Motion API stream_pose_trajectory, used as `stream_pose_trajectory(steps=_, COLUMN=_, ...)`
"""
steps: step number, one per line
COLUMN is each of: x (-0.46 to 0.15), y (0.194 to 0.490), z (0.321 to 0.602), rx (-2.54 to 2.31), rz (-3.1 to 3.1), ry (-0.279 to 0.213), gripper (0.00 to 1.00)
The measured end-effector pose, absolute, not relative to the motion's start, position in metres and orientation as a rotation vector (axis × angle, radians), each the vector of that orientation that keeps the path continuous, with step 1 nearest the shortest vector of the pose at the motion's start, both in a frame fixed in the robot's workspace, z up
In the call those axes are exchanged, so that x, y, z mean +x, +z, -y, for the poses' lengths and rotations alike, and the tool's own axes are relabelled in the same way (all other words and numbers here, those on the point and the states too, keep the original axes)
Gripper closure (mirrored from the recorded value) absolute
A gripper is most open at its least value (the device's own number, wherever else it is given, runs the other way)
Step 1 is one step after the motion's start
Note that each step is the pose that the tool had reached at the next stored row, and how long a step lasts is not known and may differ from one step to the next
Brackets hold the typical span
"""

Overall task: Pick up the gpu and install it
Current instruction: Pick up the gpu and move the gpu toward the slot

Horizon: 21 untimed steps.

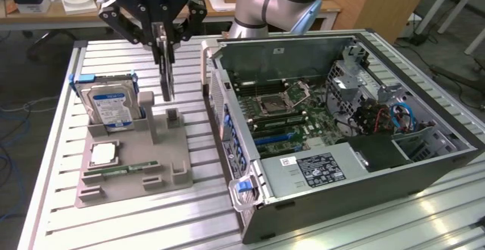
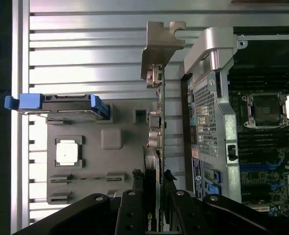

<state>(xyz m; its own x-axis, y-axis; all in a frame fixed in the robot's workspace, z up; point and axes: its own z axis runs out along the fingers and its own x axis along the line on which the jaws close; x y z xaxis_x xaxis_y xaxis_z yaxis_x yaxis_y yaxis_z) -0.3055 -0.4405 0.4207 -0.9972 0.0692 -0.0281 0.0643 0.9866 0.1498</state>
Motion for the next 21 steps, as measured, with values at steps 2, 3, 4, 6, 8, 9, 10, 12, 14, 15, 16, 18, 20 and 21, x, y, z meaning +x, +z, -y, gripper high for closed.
stream_pose_trajectory(steps=2, x=-0.306, y=0.424, z=0.440, rx=0.104, rz=-3.098, ry=0.234, gripper=0.74)
stream_pose_trajectory(steps=3, x=-0.306, y=0.426, z=0.440, rx=0.104, rz=-3.098, ry=0.234, gripper=0.74)
stream_pose_trajectory(steps=4, x=-0.306, y=0.428, z=0.440, rx=0.104, rz=-3.098, ry=0.235, gripper=0.74)
stream_pose_trajectory(steps=6, x=-0.306, y=0.433, z=0.440, rx=0.104, rz=-3.098, ry=0.237, gripper=0.74)
stream_pose_trajectory(steps=8, x=-0.306, y=0.437, z=0.440, rx=0.104, rz=-3.098, ry=0.238, gripper=0.74)
stream_pose_trajectory(steps=9, x=-0.306, y=0.439, z=0.440, rx=0.104, rz=-3.098, ry=0.239, gripper=0.74)
stream_pose_trajectory(steps=10, x=-0.306, y=0.441, z=0.440, rx=0.104, rz=-3.097, ry=0.240, gripper=0.74)
stream_pose_trajectory(steps=12, x=-0.306, y=0.444, z=0.440, rx=0.104, rz=-3.097, ry=0.242, gripper=0.74)
stream_pose_trajectory(steps=14, x=-0.306, y=0.447, z=0.440, rx=0.104, rz=-3.097, ry=0.244, gripper=0.74)
stream_pose_trajectory(steps=15, x=-0.305, y=0.448, z=0.440, rx=0.104, rz=-3.097, ry=0.245, gripper=0.74)
stream_pose_trajectory(steps=16, x=-0.305, y=0.448, z=0.441, rx=0.104, rz=-3.097, ry=0.246, gripper=0.74)
stream_pose_trajectory(steps=18, x=-0.305, y=0.448, z=0.441, rx=0.104, rz=-3.097, ry=0.246, gripper=0.74)
stream_pose_trajectory(steps=20, x=-0.303, y=0.448, z=0.440, rx=0.105, rz=-3.097, ry=0.246, gripper=0.74)
stream_pose_trajectory(steps=21, x=-0.301, y=0.448, z=0.440, rx=0.104, rz=-3.097, ry=0.246, gripper=0.74)
